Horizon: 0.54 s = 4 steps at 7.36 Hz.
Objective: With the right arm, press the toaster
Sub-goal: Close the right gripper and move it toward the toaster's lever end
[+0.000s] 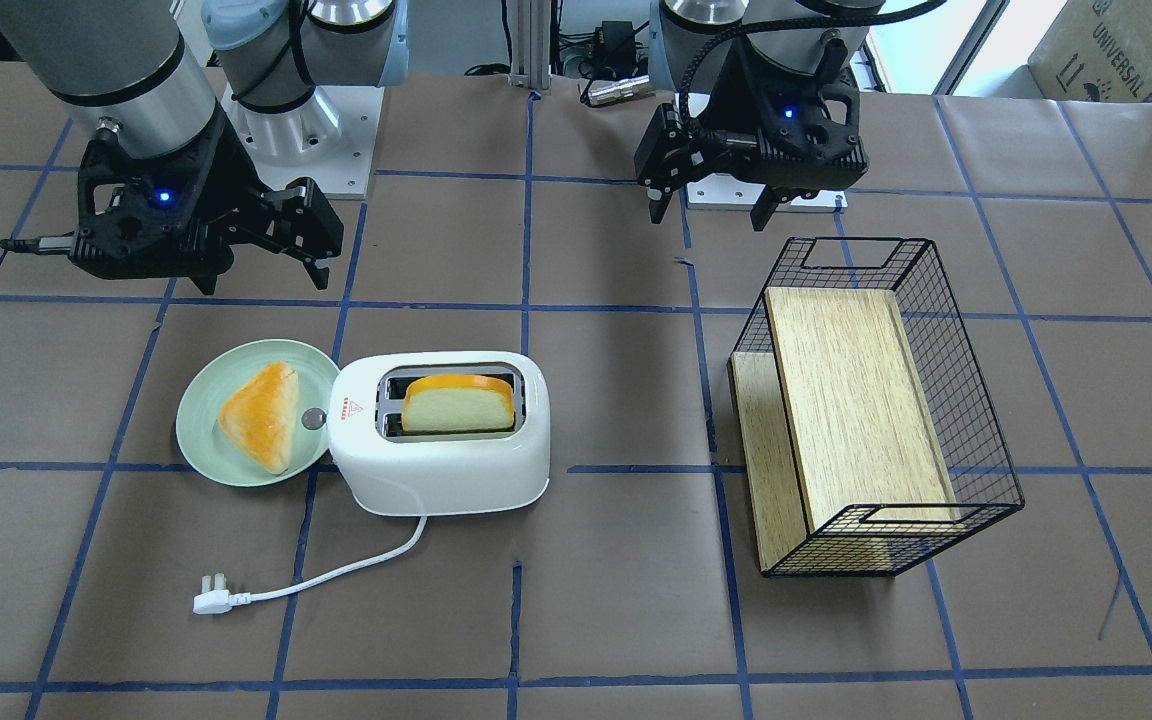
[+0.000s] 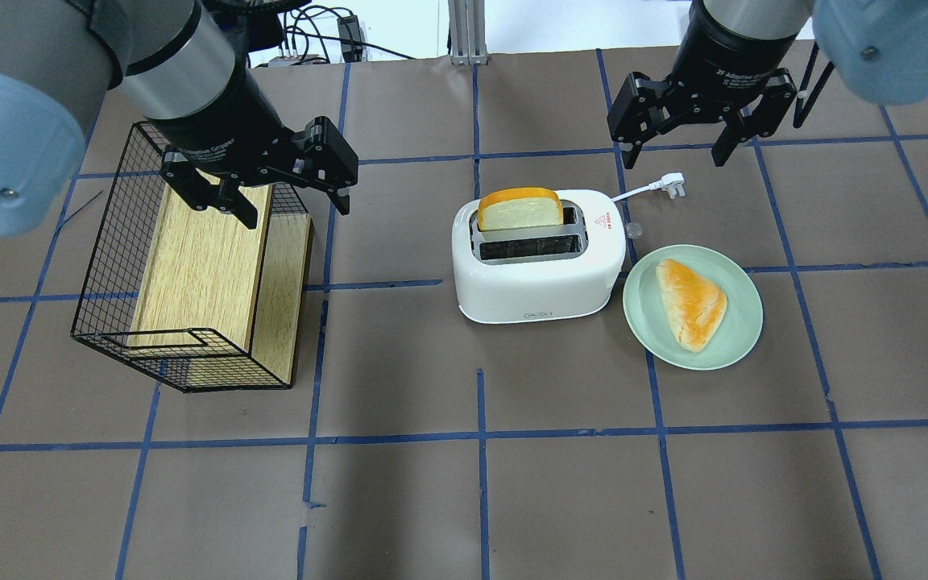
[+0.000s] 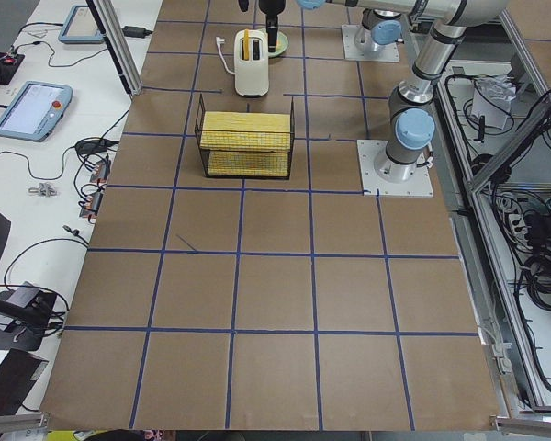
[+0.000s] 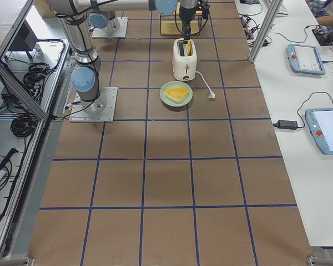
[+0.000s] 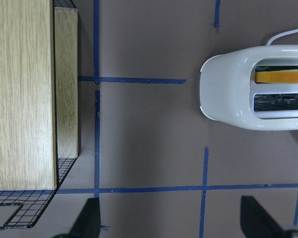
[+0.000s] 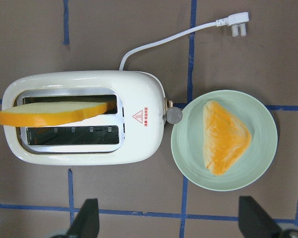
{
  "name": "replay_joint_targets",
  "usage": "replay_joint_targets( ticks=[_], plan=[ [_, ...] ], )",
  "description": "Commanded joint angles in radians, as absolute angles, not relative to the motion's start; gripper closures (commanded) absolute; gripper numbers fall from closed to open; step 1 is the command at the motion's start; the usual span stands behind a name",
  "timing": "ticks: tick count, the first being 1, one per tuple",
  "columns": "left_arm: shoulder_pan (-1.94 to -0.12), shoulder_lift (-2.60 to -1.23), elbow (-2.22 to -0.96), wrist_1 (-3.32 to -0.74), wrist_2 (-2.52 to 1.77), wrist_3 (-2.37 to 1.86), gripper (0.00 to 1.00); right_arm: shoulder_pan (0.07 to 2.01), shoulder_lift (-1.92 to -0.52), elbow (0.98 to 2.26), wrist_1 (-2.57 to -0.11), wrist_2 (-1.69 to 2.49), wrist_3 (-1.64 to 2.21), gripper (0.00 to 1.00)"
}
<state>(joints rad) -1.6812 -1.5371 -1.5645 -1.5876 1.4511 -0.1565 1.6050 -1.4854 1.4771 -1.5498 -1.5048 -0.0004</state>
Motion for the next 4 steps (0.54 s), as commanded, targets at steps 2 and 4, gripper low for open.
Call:
replay_joint_targets(
  ticks=[2, 4],
  plan=[
    [-1.681, -1.537, -1.565, -1.588, 1.451, -0.156, 0.00, 1.611, -1.476, 1.489, -1.552, -1.506, -0.256, 0.21],
    [-1.681, -1.537, -1.565, -1.588, 1.451, -0.156, 0.00, 1.615, -1.479, 1.503, -1.560, -1.502, -0.311, 0.68]
  ],
)
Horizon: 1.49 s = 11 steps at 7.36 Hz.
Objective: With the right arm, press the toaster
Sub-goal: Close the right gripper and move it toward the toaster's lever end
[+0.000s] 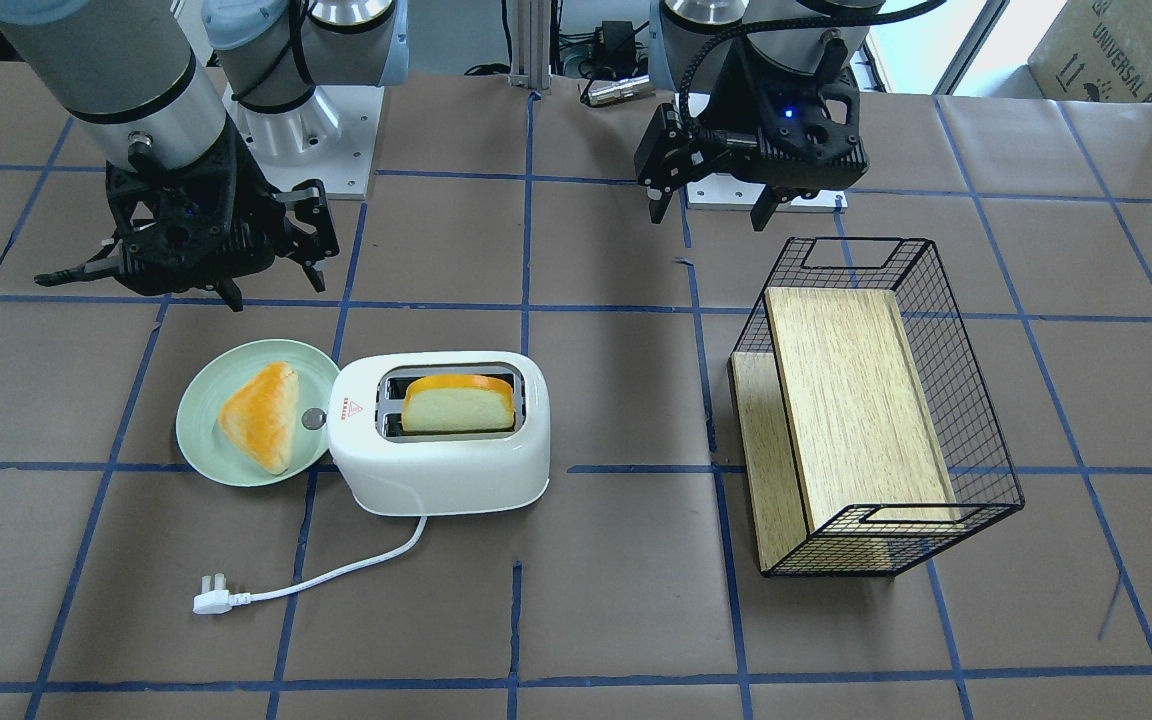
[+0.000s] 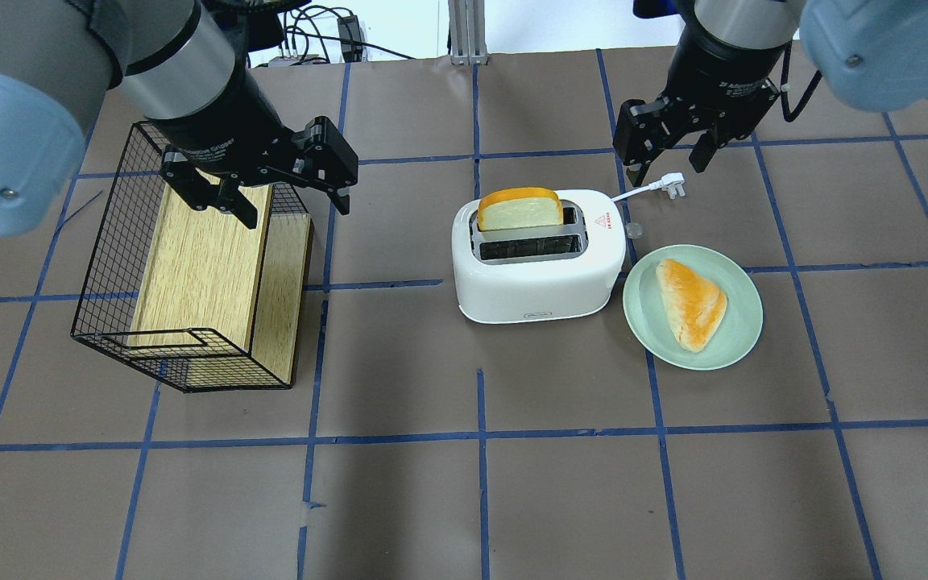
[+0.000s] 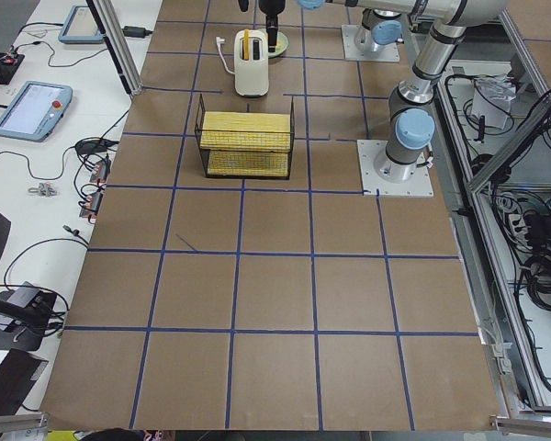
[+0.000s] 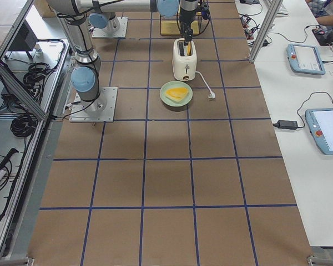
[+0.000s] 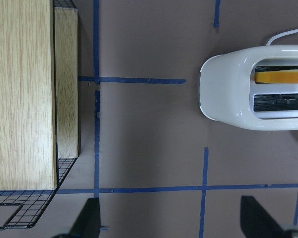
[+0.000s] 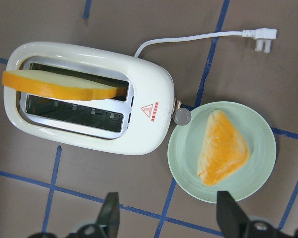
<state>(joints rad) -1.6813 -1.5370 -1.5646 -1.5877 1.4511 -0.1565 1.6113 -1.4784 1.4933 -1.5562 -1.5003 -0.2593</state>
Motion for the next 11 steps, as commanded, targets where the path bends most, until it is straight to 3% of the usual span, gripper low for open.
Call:
replay_joint_targets(
  ticks=[1, 3, 4, 6, 9, 11],
  plan=[
    [-1.681, -1.537, -1.565, -1.588, 1.451, -0.156, 0.00, 1.615, -1.477, 1.535, -1.569, -1.508, -0.444, 0.76],
    [-1.681, -1.537, -1.565, -1.588, 1.451, -0.156, 0.00, 1.614, -1.479, 1.581, -1.640, -1.573, -0.687, 0.90],
    [-1.681, -1.537, -1.565, -1.588, 1.451, -0.156, 0.00, 1.614, -1.479, 1.589, -1.641, -1.606, -0.803, 0.92],
    [-1.681, -1.537, -1.565, -1.588, 1.451, -0.156, 0.00, 1.614, -1.473, 1.638, -1.751, -1.605, -0.989, 0.92],
    [-1.681, -1.537, -1.565, -1.588, 1.451, -0.156, 0.00, 1.611, -1.473, 1.839, -2.018, -1.594, -1.265, 0.92],
    [-1.681, -1.537, -1.565, -1.588, 1.451, -0.156, 0.00, 1.609, -1.436, 1.838, -2.066, -1.586, -1.415, 0.93]
  ],
)
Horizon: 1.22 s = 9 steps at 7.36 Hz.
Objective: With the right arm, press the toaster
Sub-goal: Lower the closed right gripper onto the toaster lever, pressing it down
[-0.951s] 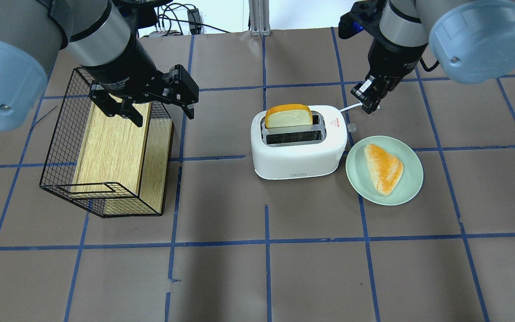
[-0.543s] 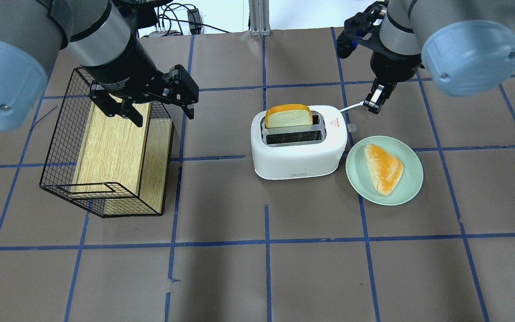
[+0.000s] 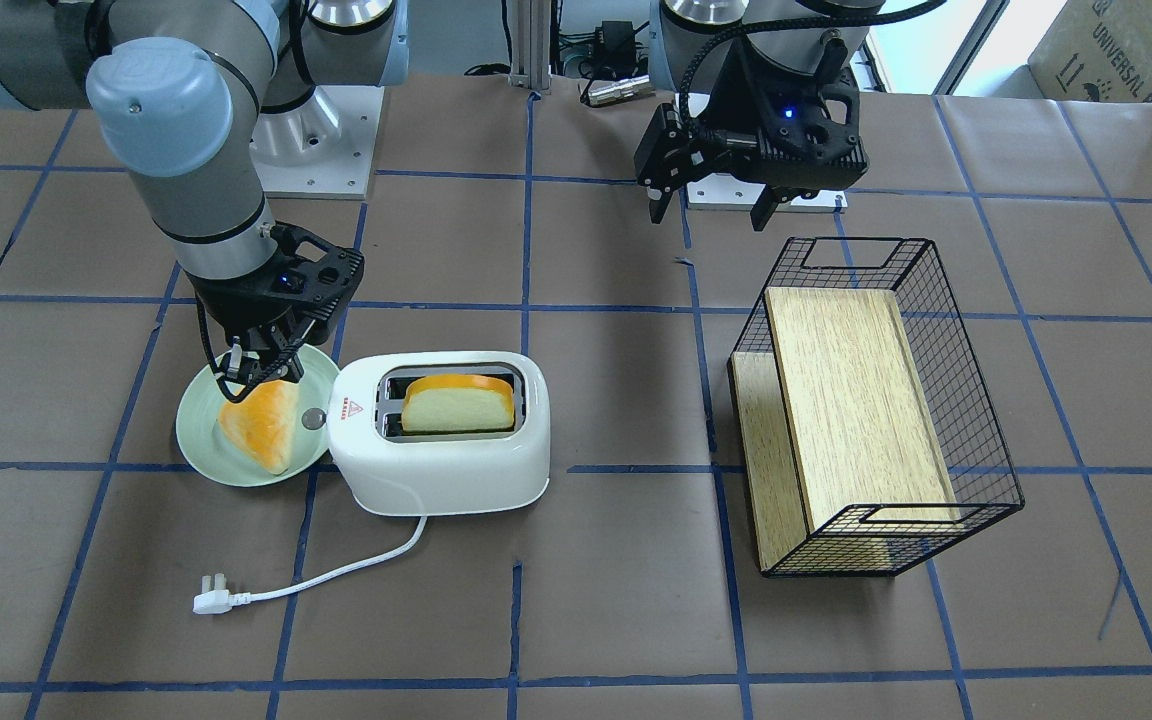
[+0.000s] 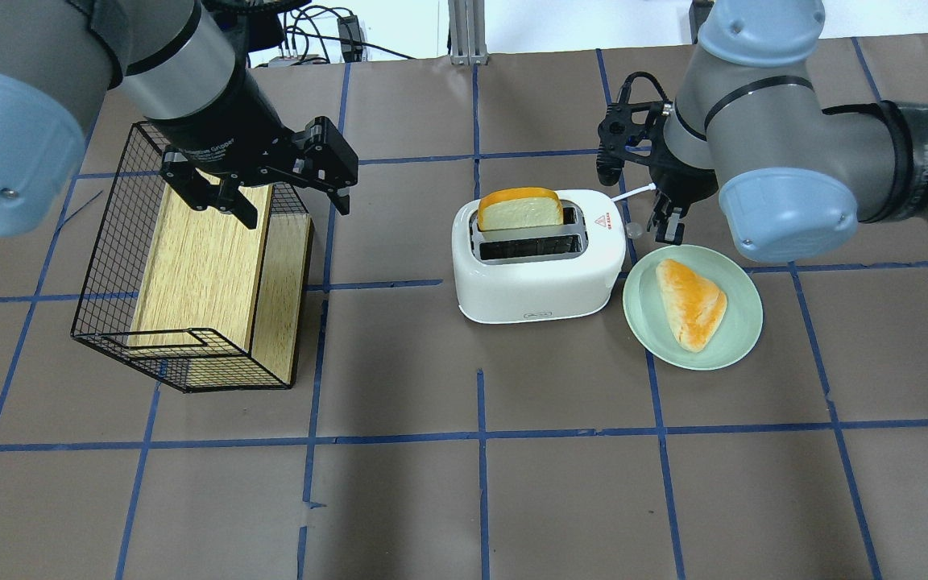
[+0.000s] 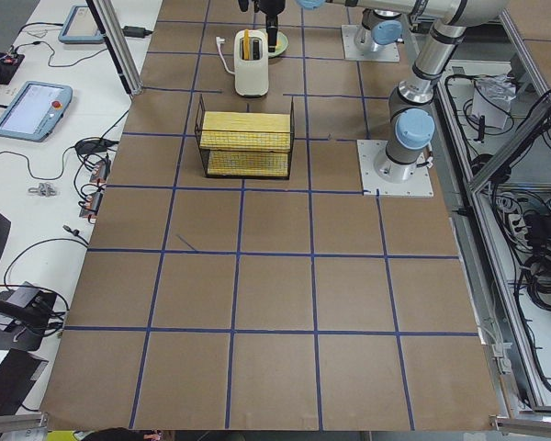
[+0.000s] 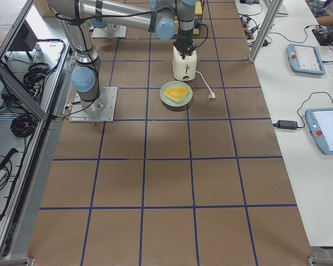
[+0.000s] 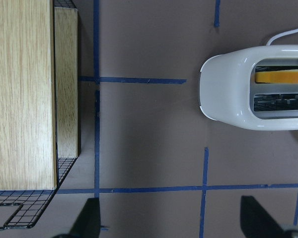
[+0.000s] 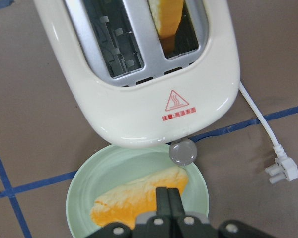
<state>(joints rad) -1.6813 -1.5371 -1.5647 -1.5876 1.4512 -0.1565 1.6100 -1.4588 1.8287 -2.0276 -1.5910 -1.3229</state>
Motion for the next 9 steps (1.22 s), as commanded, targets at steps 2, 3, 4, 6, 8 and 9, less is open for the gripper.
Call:
replay_joint_targets(
  ticks=[2, 3, 4, 6, 8, 9],
  plan=[
    [-1.681, -1.537, -1.565, -1.588, 1.451, -0.156, 0.00, 1.609, -1.408, 1.838, -2.085, -1.530, -1.491, 0.93],
    [-1.681, -1.537, -1.565, -1.588, 1.451, -0.156, 0.00, 1.606, -1.402, 1.838, -2.085, -1.529, -1.496, 0.92],
    [-1.681, -1.537, -1.565, -1.588, 1.451, -0.156, 0.00, 1.606, -1.399, 1.835, -2.085, -1.540, -1.497, 0.92],
    [-1.681, -1.537, -1.565, -1.588, 1.451, -0.156, 0.00, 1.606, -1.385, 1.832, -2.086, -1.545, -1.499, 0.92],
    [-1.681, -1.537, -1.565, -1.588, 1.451, -0.156, 0.00, 1.606, -1.365, 1.824, -2.086, -1.543, -1.494, 0.92],
    [-1.681, -1.537, -1.565, -1.588, 1.451, -0.156, 0.00, 1.606, -1.356, 1.822, -2.085, -1.545, -1.491, 0.92]
  ],
)
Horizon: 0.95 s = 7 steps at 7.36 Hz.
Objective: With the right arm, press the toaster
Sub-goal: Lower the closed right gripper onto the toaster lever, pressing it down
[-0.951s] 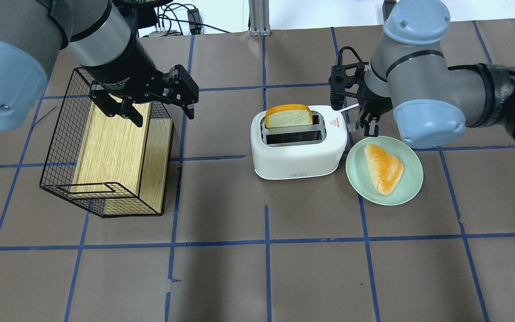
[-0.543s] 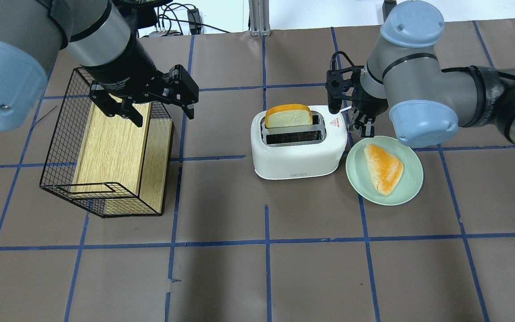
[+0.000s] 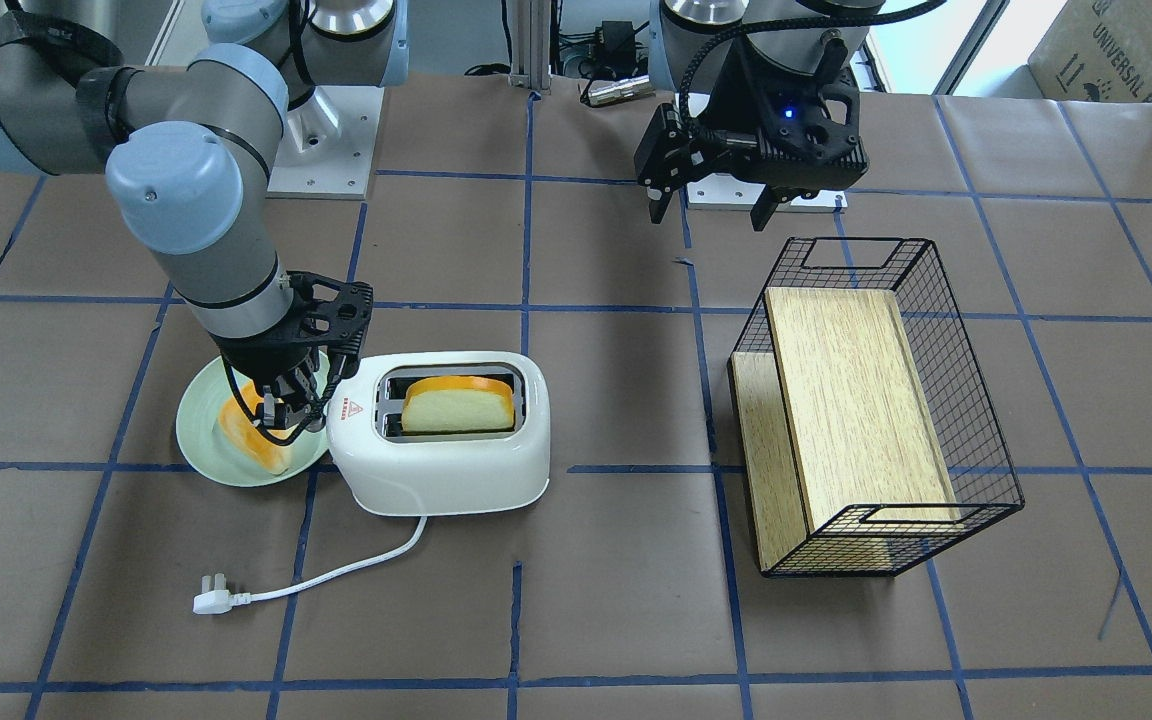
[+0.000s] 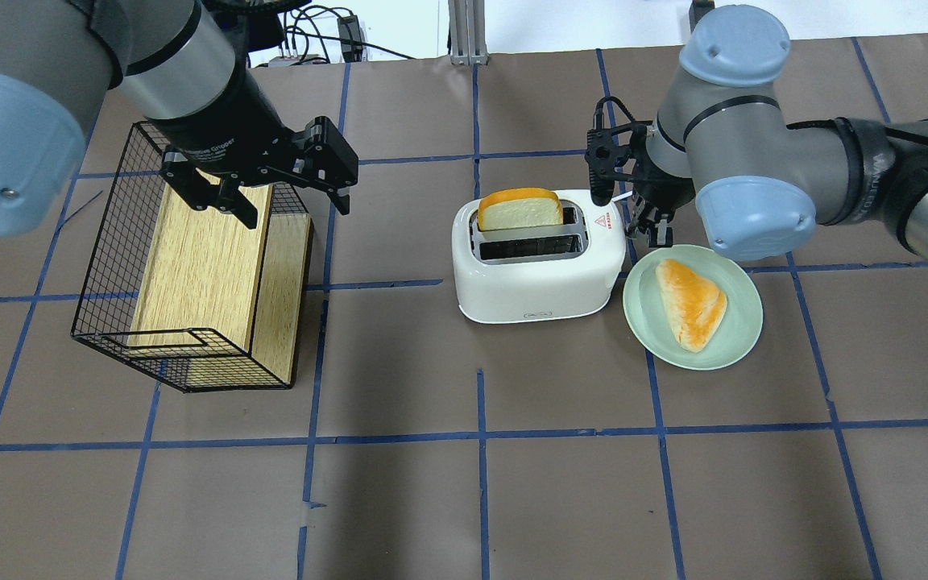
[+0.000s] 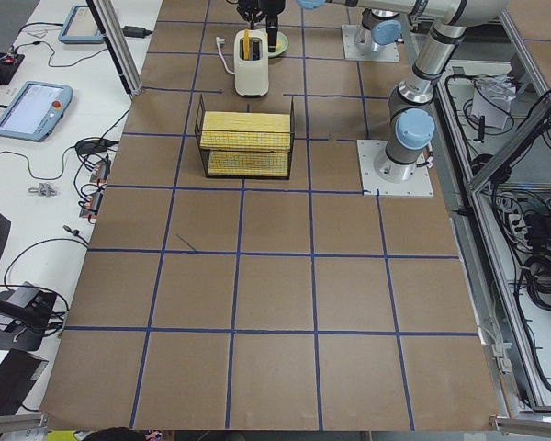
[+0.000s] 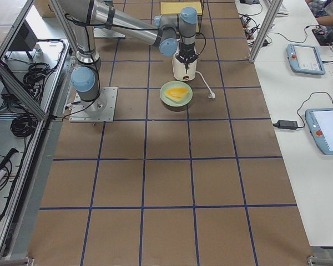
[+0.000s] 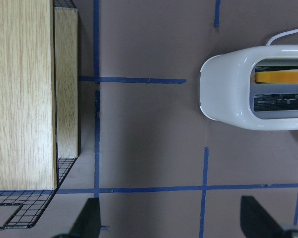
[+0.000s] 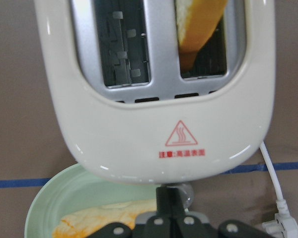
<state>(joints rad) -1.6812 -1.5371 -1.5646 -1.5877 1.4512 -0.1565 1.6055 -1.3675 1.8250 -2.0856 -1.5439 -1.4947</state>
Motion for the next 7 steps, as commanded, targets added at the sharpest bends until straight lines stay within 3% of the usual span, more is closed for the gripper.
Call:
replay_joint_targets(
  ticks=[1, 7],
  plan=[
    [-1.681, -1.537, -1.565, -1.588, 1.451, -0.156, 0.00, 1.606, -1.355, 1.824, -2.086, -1.545, -1.491, 0.92],
    [-1.681, -1.537, -1.565, -1.588, 1.451, -0.156, 0.00, 1.605, -1.319, 1.829, -2.129, -1.580, -1.499, 0.91]
  ],
)
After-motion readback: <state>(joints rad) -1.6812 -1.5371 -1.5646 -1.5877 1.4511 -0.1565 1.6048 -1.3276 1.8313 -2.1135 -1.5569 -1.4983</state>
